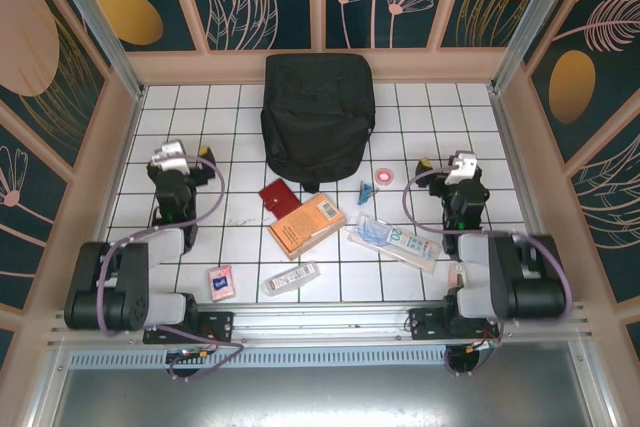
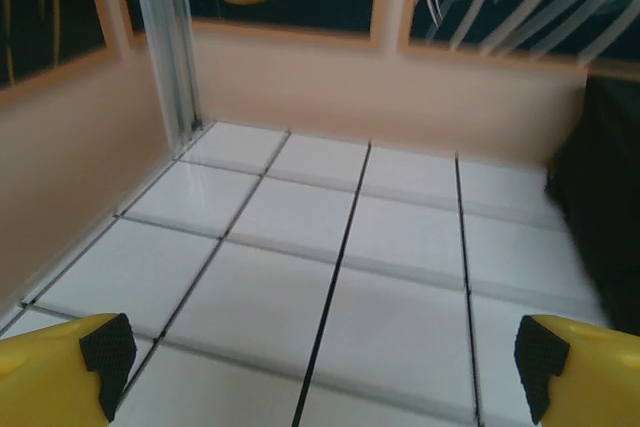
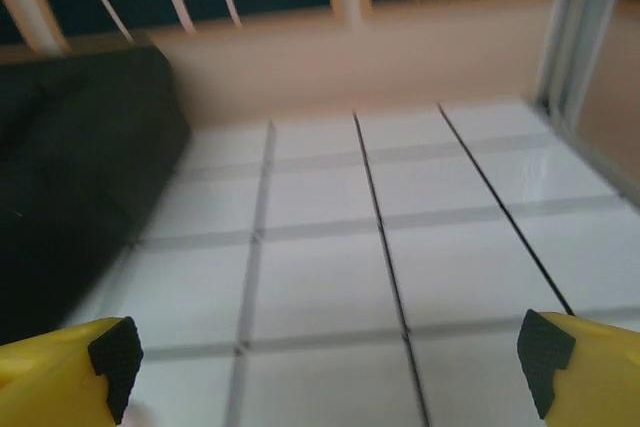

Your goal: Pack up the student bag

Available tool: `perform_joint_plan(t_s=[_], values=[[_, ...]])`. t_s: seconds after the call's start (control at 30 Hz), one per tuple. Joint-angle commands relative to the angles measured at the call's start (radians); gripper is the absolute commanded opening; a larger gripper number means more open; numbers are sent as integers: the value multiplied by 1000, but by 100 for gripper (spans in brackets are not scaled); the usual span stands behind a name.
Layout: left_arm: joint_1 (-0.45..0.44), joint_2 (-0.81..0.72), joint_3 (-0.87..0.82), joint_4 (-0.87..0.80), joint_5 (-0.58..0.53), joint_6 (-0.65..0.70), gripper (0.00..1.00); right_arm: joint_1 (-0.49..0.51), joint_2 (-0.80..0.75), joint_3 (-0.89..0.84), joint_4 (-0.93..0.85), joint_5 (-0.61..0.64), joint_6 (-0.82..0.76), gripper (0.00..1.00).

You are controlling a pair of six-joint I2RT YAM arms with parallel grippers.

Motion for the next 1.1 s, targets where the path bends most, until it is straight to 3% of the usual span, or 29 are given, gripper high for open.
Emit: perform_joint_plan(t_s=[0.0,0.1,0.2,0.27,0.33,0.4,0.43,0.47,0.53,0.6,0.67,0.8,0.9,0.93,0.97,1.07], values=[[-10,-119,163,-330,16,-219,99,124,-188,78,-97,98,30,99],[-78,-191,247,-436,117,-361,99,284,-259,235,-322,204,9,99],[-296,-166,455,-642,52,-150,99,349,-258,413,-555,250,119,99],[-435,-99,633,-817,-80,-71,99,338,-219,579,-791,287,300,99],[-443,-22,770,-973,-52,-169,99,284,-154,750,-1071,215,465,99],[-443,59,903,-1143,-64,-277,99,200,-89,847,-1186,59,499,99],[-435,86,915,-1163,-32,-378,99,130,-59,860,-1194,-65,536,99],[-421,100,890,-1113,85,-428,99,73,-38,849,-1177,-214,583,99],[-421,121,860,-1051,187,-535,98,12,-4,813,-1151,-282,657,99],[-426,191,908,-1083,270,-566,98,17,43,826,-1170,-333,628,99],[-450,256,979,-1162,268,-552,99,42,71,812,-1159,-351,616,99],[-501,285,999,-1142,285,-481,99,61,111,783,-1128,-455,628,99],[-505,382,1076,-1170,345,-493,97,80,124,764,-1121,-411,635,99],[-513,437,1117,-1192,346,-488,92,89,132,763,-1118,-371,648,99],[-527,487,1164,-1219,333,-476,85,90,151,769,-1112,-378,654,99],[-575,652,1352,-1368,247,-449,85,82,231,816,-1118,-404,638,97]])
